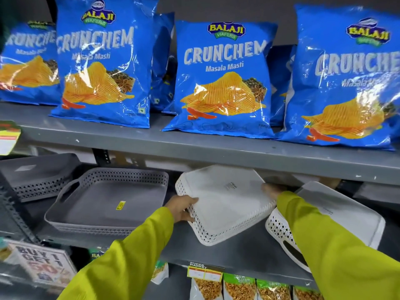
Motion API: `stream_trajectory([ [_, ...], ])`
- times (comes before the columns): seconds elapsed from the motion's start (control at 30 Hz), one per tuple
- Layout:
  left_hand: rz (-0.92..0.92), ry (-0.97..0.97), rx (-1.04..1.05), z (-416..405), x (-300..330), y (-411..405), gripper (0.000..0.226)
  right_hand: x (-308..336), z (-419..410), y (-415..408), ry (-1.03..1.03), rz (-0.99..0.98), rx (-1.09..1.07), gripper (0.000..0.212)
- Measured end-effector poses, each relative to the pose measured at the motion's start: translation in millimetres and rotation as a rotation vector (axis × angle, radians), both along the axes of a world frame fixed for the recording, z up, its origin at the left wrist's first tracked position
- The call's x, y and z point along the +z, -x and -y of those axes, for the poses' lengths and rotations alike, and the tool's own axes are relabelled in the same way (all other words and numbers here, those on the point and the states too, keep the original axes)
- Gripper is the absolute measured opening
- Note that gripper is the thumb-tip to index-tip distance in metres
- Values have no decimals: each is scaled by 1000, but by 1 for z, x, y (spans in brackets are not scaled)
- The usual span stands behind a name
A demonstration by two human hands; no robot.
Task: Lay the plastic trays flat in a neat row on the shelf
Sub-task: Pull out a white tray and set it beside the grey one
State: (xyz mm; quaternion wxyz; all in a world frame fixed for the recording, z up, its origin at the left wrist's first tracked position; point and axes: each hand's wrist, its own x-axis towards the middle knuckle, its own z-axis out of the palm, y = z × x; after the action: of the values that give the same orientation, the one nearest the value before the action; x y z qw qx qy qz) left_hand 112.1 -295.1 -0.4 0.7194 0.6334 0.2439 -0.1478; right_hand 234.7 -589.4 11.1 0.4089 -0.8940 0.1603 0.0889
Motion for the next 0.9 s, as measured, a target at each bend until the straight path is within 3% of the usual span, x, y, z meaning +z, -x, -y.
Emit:
stream_trajectory([
  [0.17,146,-100,44,-8,18,-4,45,-24,18,-30,-185,27,-66,79],
  [0.27,267,-144,85,-15,30,-7,51,-5,16,-16,-389,34,-229,108],
  [0.37,339,-135,87,-20,37,-5,49,21,1,16,-649,-8,-298,86],
  [0.43,336,-23,134,-24,37,-1,56,23,0,27,-827,-3,-284,75],
  [0.5,317,147,235,-33,28,1,44,22,6,37,-912,-1,-183,71],
  [0.63,208,277,334,-54,18,9,28,12,14,48,-748,-104,-91,55],
  [0.7,184,239,240,-56,18,10,25,4,13,46,-541,-130,-37,29],
  [0.73,187,173,156,-53,20,11,23,-10,16,35,-389,-131,-2,23],
  [0.83,233,-131,84,-43,19,8,34,-31,17,15,4,-177,40,33],
  [0.9,283,-333,57,-40,17,8,25,-11,1,32,156,-118,30,48],
])
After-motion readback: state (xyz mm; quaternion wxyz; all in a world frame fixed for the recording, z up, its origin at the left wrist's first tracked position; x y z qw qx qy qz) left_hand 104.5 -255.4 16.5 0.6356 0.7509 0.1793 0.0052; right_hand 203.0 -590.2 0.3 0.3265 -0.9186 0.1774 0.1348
